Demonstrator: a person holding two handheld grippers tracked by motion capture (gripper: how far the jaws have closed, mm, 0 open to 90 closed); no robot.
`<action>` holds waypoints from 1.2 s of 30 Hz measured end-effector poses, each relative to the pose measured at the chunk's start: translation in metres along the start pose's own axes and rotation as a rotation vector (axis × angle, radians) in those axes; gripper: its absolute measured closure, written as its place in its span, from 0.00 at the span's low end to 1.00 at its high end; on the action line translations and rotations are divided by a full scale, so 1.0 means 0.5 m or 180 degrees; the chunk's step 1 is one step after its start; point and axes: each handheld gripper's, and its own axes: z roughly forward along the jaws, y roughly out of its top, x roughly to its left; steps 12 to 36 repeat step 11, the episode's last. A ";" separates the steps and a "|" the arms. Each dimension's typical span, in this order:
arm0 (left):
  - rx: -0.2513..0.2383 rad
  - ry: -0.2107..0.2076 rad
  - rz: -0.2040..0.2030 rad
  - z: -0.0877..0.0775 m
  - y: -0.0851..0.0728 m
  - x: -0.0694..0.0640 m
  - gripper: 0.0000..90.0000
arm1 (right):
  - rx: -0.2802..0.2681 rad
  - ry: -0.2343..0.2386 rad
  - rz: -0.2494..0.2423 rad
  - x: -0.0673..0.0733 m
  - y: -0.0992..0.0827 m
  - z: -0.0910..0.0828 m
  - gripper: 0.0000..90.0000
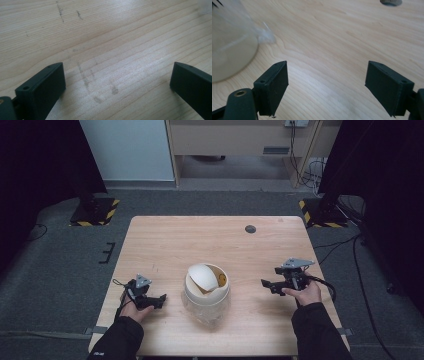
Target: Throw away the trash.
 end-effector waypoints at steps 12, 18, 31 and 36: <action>-0.0002 0.0003 -0.0001 0.000 0.000 0.000 0.00 | 0.0366 -0.0244 -0.0033 -0.024 -0.074 -0.006 0.15; -0.0002 0.0003 -0.0001 0.000 0.000 0.000 0.00 | 0.0366 -0.0244 -0.0033 -0.024 -0.074 -0.006 0.15; -0.0002 0.0003 -0.0001 0.000 0.000 0.000 0.00 | 0.0366 -0.0244 -0.0033 -0.024 -0.074 -0.006 0.15; -0.0002 0.0003 -0.0001 0.000 0.000 0.000 0.00 | 0.0366 -0.0244 -0.0033 -0.024 -0.074 -0.006 0.15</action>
